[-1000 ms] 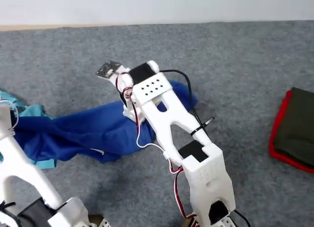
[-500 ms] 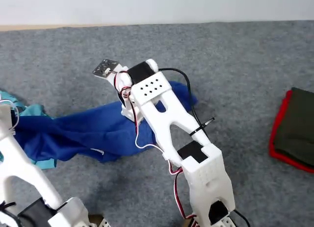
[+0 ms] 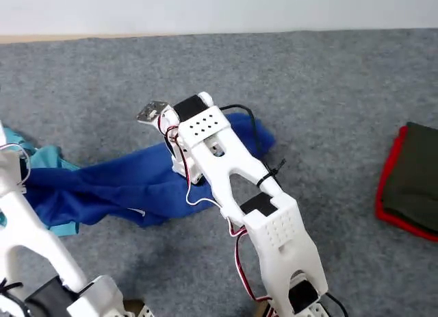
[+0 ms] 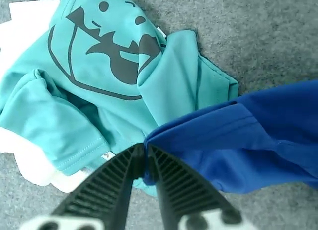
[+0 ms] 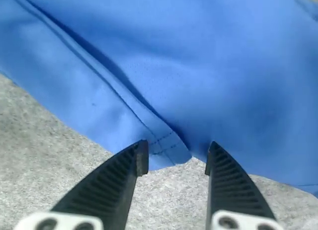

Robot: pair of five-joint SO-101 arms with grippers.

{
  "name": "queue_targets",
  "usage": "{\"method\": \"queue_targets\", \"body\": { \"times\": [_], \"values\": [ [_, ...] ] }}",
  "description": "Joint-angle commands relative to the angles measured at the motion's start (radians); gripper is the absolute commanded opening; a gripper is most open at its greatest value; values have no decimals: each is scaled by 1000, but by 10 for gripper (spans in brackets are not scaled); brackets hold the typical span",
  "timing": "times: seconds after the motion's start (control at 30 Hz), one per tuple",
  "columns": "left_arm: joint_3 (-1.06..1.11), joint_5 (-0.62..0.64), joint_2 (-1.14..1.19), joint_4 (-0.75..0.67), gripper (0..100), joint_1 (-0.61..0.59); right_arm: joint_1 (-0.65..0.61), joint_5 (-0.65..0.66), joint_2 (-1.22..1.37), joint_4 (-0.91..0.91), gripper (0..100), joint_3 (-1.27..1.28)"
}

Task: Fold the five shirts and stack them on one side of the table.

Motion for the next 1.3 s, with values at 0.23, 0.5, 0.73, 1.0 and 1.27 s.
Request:
{"method": "queue_targets", "body": {
  "times": [0.23,0.5,0.73,1.0,1.27],
  "values": [
    [-4,8,-38,-17,5,3,-64,-6,-1,39,81,-2],
    [-4,8,-38,-17,5,5,-41,-6,53,41,134,-2],
    [-4,8,-38,-17,5,5,-50,-6,74,41,122,-2],
    [-4,8,-38,-17,5,5,-44,54,8,44,10,-2],
    [-58,8,-48,5,5,5,18,72,-243,44,11,-2]
  ]
}}
